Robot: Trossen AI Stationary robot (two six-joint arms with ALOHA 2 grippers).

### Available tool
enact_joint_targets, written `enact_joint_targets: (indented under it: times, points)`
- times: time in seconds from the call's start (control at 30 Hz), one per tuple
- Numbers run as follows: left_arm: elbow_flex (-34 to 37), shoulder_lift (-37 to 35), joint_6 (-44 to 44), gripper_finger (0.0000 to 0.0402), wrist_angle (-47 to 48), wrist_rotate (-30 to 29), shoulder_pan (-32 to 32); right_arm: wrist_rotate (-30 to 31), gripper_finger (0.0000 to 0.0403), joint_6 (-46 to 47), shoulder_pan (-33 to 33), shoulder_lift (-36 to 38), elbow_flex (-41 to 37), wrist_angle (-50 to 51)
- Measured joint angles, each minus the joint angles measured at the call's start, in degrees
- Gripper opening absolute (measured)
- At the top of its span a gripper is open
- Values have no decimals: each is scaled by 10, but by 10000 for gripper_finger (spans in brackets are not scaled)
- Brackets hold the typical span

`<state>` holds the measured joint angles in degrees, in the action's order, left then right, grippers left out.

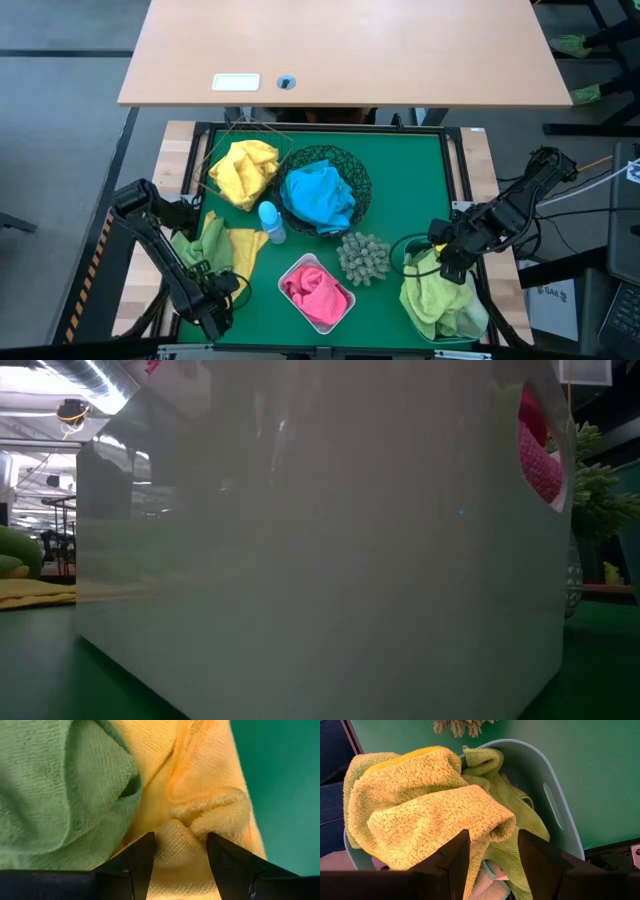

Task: Sort microfiber towel by color & place in baskets
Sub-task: Put the yellow microfiber cloth into the rectangular wire basket

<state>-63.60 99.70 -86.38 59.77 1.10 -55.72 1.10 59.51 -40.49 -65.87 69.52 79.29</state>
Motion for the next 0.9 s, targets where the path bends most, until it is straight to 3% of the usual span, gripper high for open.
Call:
enact_joint_targets:
  times: [0.57, 0.7, 0.9]
  points:
    - [-2, 65, 35, 166, -18, -17, 0, 0, 168, 0, 0, 0, 0, 0]
    - [-2, 66, 36, 126, -28, -23, -1, 0, 168, 0, 0, 0, 0, -1]
    - [-2, 67, 34, 29, -44, -27, -1, 1, 168, 0, 0, 0, 0, -2]
